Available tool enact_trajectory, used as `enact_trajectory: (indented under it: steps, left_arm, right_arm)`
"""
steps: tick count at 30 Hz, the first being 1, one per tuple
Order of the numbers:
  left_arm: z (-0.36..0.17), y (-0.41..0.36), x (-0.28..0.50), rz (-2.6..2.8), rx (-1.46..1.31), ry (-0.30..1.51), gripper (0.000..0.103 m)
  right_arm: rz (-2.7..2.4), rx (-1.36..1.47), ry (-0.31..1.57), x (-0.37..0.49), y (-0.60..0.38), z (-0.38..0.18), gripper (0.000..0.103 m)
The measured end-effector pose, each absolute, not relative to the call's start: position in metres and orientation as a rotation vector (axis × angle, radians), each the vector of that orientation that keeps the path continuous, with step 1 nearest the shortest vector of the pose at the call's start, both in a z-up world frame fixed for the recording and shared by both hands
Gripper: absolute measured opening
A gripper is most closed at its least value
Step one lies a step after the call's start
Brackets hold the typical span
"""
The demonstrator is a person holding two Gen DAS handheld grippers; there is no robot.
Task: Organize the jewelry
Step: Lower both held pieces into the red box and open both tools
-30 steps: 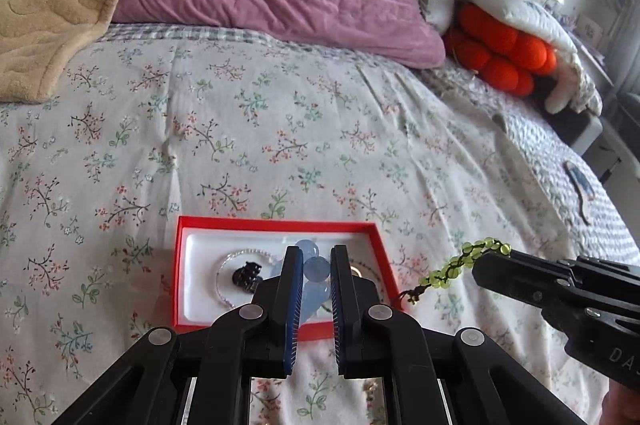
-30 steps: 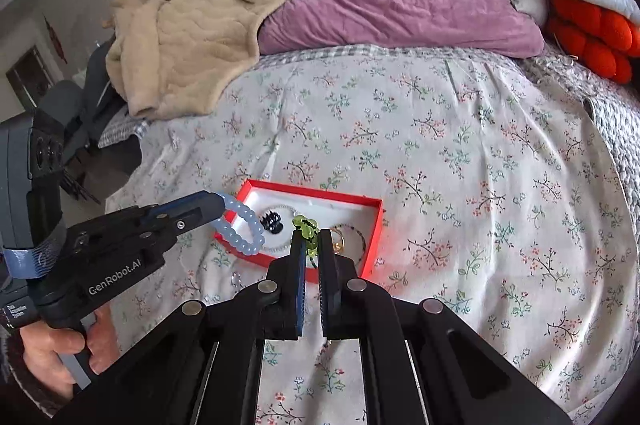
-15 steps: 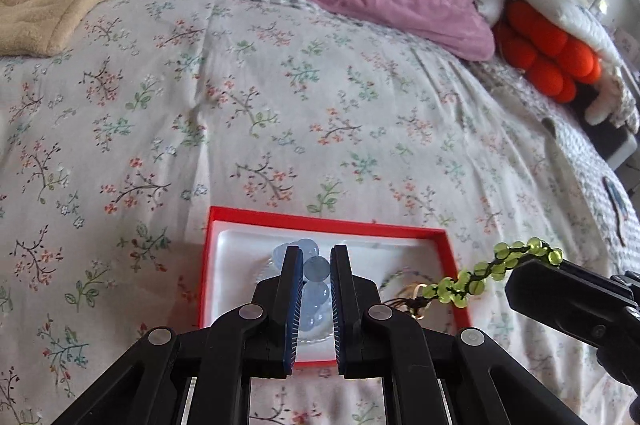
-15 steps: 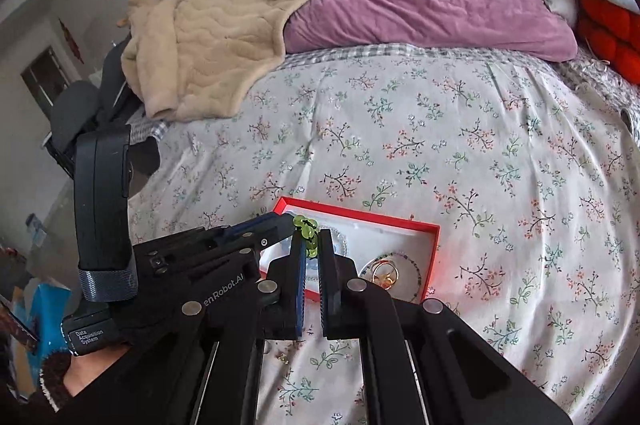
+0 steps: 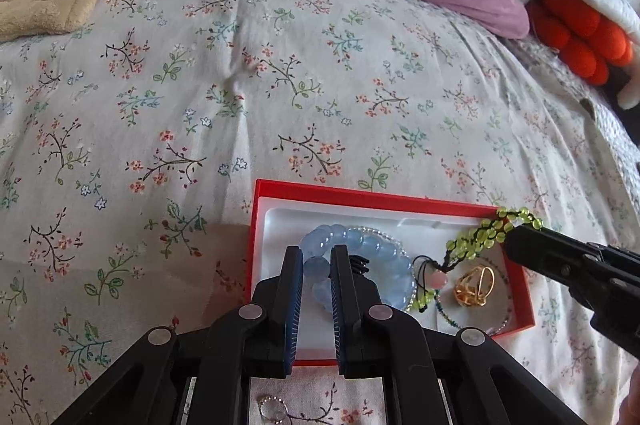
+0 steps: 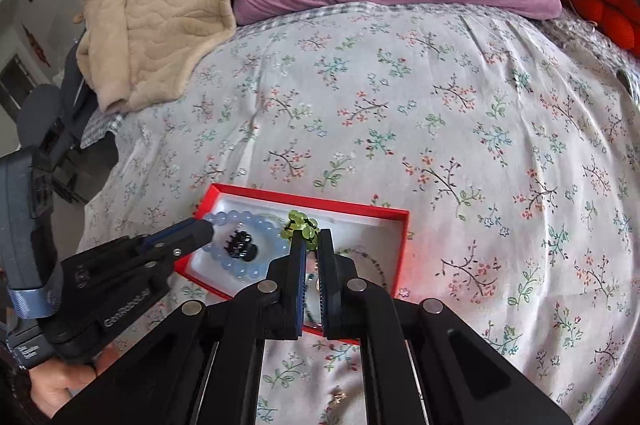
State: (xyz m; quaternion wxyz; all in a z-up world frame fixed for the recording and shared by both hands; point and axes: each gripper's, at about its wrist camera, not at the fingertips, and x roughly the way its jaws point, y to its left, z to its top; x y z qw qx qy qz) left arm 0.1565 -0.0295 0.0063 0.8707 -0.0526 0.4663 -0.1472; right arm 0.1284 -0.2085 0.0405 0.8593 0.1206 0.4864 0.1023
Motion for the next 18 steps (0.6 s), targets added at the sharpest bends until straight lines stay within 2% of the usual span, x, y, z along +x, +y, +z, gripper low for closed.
enact_trajectory:
  steps: [7, 9, 10, 11, 13, 18]
  left_arm:
    - [0.005, -0.029, 0.157, -0.294, -0.096, 0.983, 0.009]
    - [0.006, -0.029, 0.157, -0.285, -0.090, 0.989, 0.013]
    - [0.006, -0.029, 0.157, -0.281, -0.088, 0.992, 0.017]
    - [0.008, -0.029, 0.156, -0.282, -0.087, 0.994, 0.020]
    - [0.011, -0.029, 0.153, -0.284, -0.081, 0.990, 0.033]
    - [0.016, -0.030, 0.143, -0.281, -0.050, 0.988, 0.049]
  right_arm:
    - [0.185, 0.318, 1.071, 0.132, -0.228, 0.026, 0.007]
    - [0.182, 0.326, 1.075, 0.131, -0.231, 0.027, 0.010]
    - [0.179, 0.325, 1.072, 0.130, -0.232, 0.029, 0.020]
    - [0.177, 0.327, 1.066, 0.128, -0.234, 0.032, 0.039]
    - [0.180, 0.347, 1.048, 0.124, -0.238, 0.036, 0.061]
    - [0.178, 0.340, 1.022, 0.112, -0.245, 0.050, 0.061]
